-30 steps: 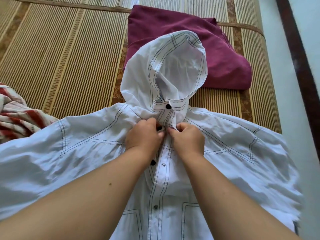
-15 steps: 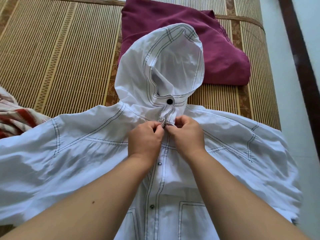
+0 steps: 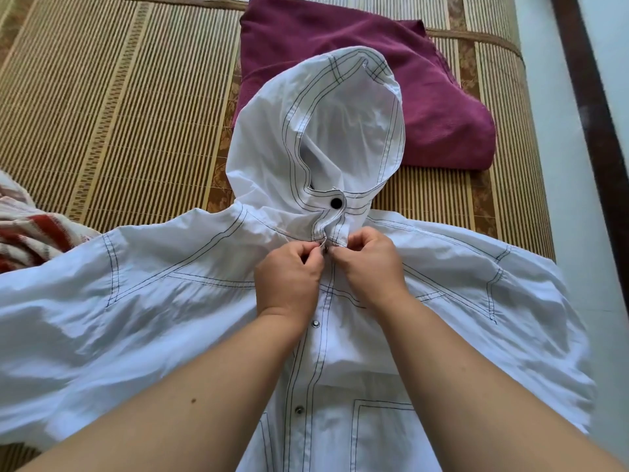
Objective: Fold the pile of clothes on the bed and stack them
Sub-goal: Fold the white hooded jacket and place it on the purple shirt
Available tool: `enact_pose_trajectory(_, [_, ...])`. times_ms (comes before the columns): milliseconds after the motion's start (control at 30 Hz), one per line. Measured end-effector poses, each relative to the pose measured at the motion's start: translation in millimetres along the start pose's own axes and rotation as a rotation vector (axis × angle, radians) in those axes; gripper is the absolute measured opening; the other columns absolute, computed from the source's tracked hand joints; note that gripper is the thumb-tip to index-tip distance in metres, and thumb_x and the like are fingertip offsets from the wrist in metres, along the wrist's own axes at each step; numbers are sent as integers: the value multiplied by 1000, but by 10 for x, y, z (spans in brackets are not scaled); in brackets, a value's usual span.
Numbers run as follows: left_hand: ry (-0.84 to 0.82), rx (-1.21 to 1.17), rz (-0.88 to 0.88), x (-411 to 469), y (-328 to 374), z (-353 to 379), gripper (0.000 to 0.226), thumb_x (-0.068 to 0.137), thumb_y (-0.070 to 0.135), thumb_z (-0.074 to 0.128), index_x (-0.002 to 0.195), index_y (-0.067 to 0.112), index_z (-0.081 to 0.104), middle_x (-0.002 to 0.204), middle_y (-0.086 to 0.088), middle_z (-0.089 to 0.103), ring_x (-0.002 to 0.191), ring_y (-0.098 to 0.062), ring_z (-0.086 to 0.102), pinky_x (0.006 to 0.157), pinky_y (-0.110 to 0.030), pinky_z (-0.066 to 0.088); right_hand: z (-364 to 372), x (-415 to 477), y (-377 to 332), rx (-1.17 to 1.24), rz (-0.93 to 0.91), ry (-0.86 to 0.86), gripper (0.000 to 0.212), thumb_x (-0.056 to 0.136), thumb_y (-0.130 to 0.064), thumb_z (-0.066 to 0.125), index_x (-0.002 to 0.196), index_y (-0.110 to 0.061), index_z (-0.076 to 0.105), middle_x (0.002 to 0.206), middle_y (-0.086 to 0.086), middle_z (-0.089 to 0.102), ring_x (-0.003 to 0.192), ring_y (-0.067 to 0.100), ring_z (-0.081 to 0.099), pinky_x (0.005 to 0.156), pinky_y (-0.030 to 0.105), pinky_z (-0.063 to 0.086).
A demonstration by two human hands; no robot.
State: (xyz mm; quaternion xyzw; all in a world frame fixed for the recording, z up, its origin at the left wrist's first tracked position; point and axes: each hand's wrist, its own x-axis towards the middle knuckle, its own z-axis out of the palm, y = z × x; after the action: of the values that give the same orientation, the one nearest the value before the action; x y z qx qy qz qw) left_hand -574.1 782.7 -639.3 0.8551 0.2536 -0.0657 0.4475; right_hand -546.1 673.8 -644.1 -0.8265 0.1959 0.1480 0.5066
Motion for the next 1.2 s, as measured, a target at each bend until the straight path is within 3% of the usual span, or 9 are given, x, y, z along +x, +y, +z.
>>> enact_pose_trajectory(100, [-17,-15,11,-10,5,-7,16,88,31,63,92,25,77,86,5,75,83,-14,66,74,-25,48,-7,6,-5,-12,-5,-16,29,75,-15,73,63,-21,48,58,-10,49,54,9,43,55,27,37])
enact_pose_trajectory(333, [-24,-85,64,-36,-9,-35,16,85,32,64,86,23,78,80,4,74,75,-5,62,70,-22,45,-23,-15,-14,122,9,-68,26,75,-15,76,68,-21,52,65,-8,54,59,9,47,57,22,41])
enact_pose_trajectory(467, [-58,-6,133,-43,-54,-35,26,80,35,57,76,16,73,67,-3,65,69,-12,57,64,-28,44,-30,2,-39,160,69,-133,24,72,-20,83,80,-14,61,84,7,68,78,22,65,79,37,55])
enact_pose_trajectory(600, [-57,-70,170,-78,-94,-24,11,82,18,72,91,18,79,94,5,74,93,-8,66,85,-19,47,-39,89,-86,192,139,-207,19,73,-6,80,86,-7,66,90,10,68,90,26,66,94,47,51])
enact_pose_trajectory(700, [-68,18,252,-90,-140,-8,19,80,15,74,98,14,77,104,4,73,102,-5,61,91,-6,36,-46,136,-99,50,92,-213,15,75,-5,77,77,-13,64,77,4,64,82,26,63,90,48,52])
enact_pose_trajectory(800, [-81,55,293,-99,-145,-11,18,78,13,74,96,15,78,103,3,73,103,-9,62,91,-9,37,-10,126,-120,-132,33,-184,16,78,-9,72,94,-7,67,92,13,69,91,31,65,87,46,52])
enact_pose_trajectory(900, [-109,90,305,-136,-111,-29,20,77,11,73,96,16,77,101,2,72,102,-11,61,85,-8,35,21,81,-146,-248,-21,-141,14,79,-10,69,92,-7,66,91,14,69,89,32,65,83,44,53])
enact_pose_trajectory(1067, [-220,270,107,-222,-135,-133,40,75,19,66,113,27,57,100,5,54,96,-17,54,82,-28,44,-130,-48,-232,-267,-19,-174,54,79,-24,77,128,-13,55,106,-4,60,98,14,57,86,26,44])
enact_pose_trajectory(1200, [-225,359,-5,-413,-260,-361,25,75,27,63,97,33,52,97,6,54,86,-17,52,70,-28,39,-231,-536,-168,-451,-103,-24,20,81,-34,74,95,-23,66,81,-9,60,81,13,61,63,22,39])
